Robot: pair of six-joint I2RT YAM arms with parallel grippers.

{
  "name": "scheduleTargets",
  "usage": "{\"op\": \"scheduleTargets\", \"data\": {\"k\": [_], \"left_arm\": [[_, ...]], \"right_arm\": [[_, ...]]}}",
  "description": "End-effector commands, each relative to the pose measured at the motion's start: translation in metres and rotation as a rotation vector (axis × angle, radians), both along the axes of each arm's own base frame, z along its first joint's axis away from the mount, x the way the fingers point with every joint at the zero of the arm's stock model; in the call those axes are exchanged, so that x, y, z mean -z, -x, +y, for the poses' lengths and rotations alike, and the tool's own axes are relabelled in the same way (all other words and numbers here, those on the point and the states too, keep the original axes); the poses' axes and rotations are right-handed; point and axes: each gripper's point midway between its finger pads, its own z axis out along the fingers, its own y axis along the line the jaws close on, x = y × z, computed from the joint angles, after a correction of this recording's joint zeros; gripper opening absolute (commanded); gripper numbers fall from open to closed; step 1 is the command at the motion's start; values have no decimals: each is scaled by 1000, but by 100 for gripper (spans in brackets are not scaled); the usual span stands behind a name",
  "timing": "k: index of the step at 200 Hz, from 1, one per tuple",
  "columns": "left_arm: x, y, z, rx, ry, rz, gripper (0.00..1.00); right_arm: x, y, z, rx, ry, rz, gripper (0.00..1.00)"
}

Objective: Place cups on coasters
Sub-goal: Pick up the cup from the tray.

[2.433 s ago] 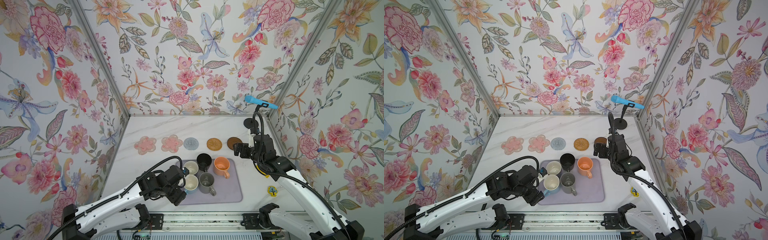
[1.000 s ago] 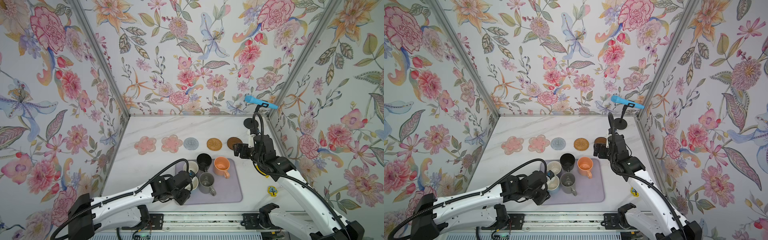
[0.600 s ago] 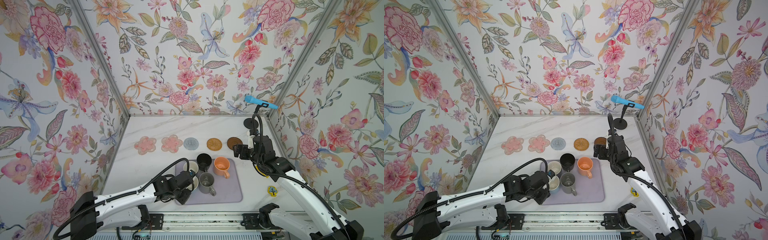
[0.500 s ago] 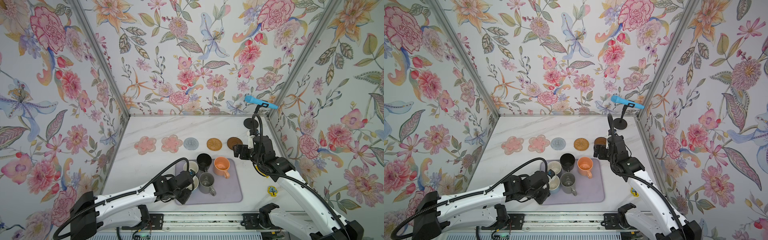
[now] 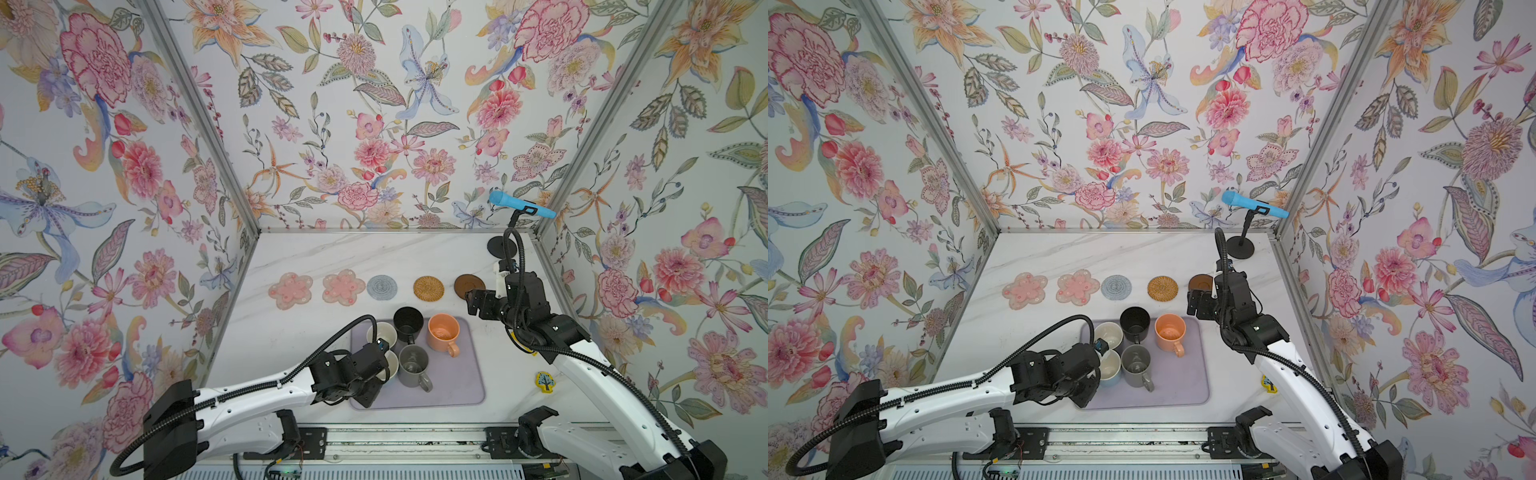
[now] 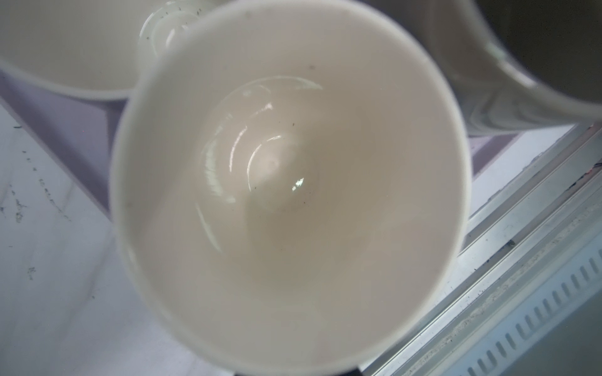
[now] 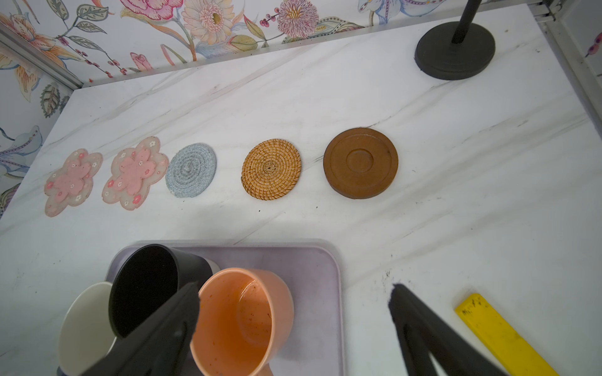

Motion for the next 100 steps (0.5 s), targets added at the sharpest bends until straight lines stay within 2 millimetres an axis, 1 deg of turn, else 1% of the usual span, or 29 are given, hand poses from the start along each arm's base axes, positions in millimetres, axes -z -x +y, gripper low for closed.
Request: {"op": "scheduleTargets", "data": {"k": [1, 27, 49, 100], "left_arm": [[10, 6, 0, 13, -20, 11, 14], [9, 6, 3, 3, -23, 3, 8], [2, 4, 4, -12, -4, -11, 0], [-13, 6, 9, -25, 14, -19, 0]], "right_arm": [[0, 2, -1, -4, 3, -8, 93], [0, 2, -1, -5, 5, -10, 93], [0, 1, -1, -6, 6, -11, 92], [0, -1, 1, -10, -3, -14, 92]]}}
